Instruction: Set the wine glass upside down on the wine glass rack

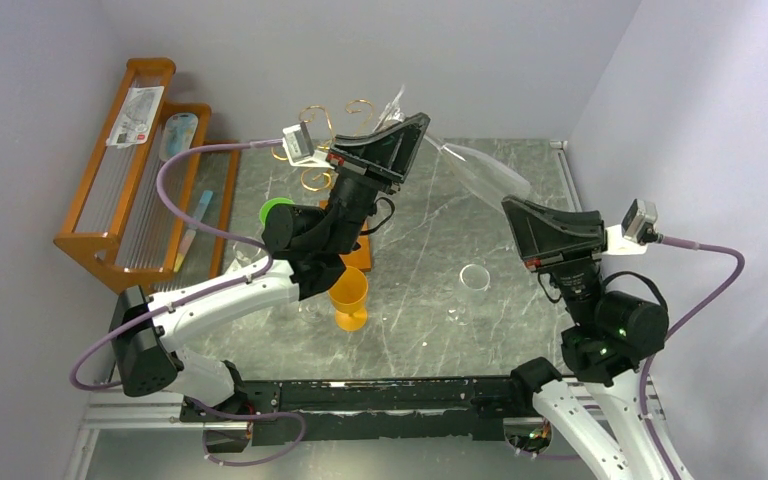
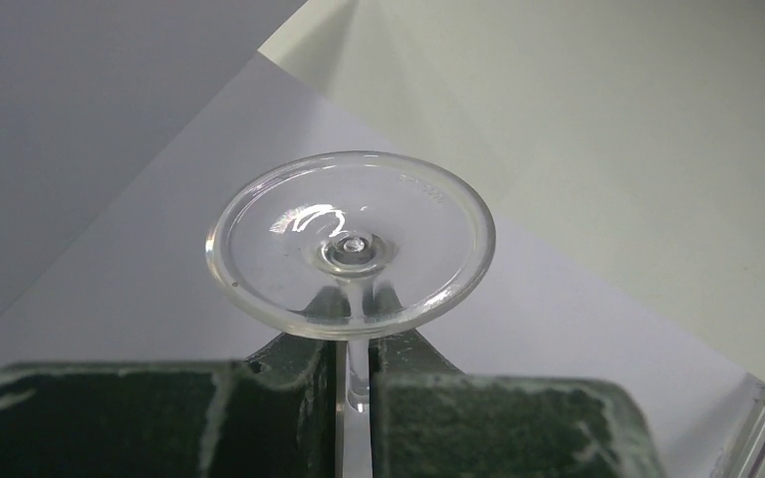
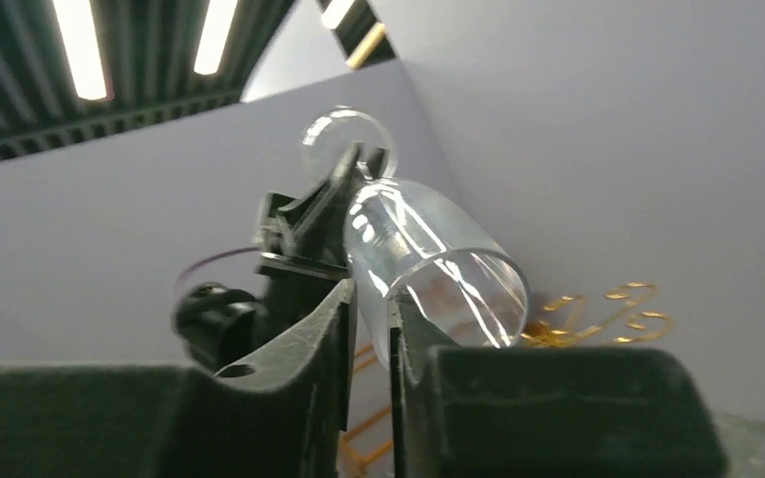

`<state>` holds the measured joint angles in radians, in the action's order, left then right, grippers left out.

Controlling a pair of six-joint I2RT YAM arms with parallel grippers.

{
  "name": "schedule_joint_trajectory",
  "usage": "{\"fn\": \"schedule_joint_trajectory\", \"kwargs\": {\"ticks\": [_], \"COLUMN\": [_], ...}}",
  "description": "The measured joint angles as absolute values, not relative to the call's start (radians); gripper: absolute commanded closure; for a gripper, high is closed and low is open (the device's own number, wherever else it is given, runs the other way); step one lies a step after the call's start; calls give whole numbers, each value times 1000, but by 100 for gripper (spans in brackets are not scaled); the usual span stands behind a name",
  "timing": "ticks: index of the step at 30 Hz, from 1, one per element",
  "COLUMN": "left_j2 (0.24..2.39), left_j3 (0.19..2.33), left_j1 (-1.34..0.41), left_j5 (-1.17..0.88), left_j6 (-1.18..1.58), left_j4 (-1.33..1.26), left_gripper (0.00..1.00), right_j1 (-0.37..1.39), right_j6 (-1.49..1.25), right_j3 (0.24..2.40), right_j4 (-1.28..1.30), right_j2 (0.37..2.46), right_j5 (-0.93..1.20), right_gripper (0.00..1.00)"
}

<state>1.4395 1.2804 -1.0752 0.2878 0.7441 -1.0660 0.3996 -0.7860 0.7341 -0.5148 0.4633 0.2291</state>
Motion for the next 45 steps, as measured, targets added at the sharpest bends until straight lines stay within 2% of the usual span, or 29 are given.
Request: {"fn": "schedule_joint_trajectory", "kwargs": {"ticks": [1,2,6,11,18,24,32,38,42,45], "left_j2": [1439,1438,1415,1357,1297,1270,1266,1219,1195,1185], "left_j3": [1280,1280,1280,1295,1355,1374,1379,1341,1320,1313], "left_j1": [-1075,-1075,-1075,-1075,-1075,-1075,-1075,-1074,-1074,-1074], "left_j5": [286,286,272,210,113,-12,-239,-333,-355,-369], "left_j6": [734,725,640,491,320,208,168,194,206,217], "left_j4": [-1066,-1066,-1047,-929,-682,-463,-250,-227,-228,-220], "left_gripper": [95,95,95,95,95,95,95,95,95,95], "right_j1": [400,398,398,398,398,398,399,405,411,411], "right_j6": [-768,-763,-697,-582,-408,-345,-402,-467,-509,-524], "right_j3": [751,758,808,947,1142,1185,1076,988,969,967], "right_j4": [-475,-445,-277,-19,262,318,130,-59,-149,-188], "right_j2": [463,463,466,476,564,725,823,809,809,809], "right_j5": [225,221,233,247,326,503,760,913,980,999], "right_gripper": [49,40,20,3,6,7,19,33,33,28]}}
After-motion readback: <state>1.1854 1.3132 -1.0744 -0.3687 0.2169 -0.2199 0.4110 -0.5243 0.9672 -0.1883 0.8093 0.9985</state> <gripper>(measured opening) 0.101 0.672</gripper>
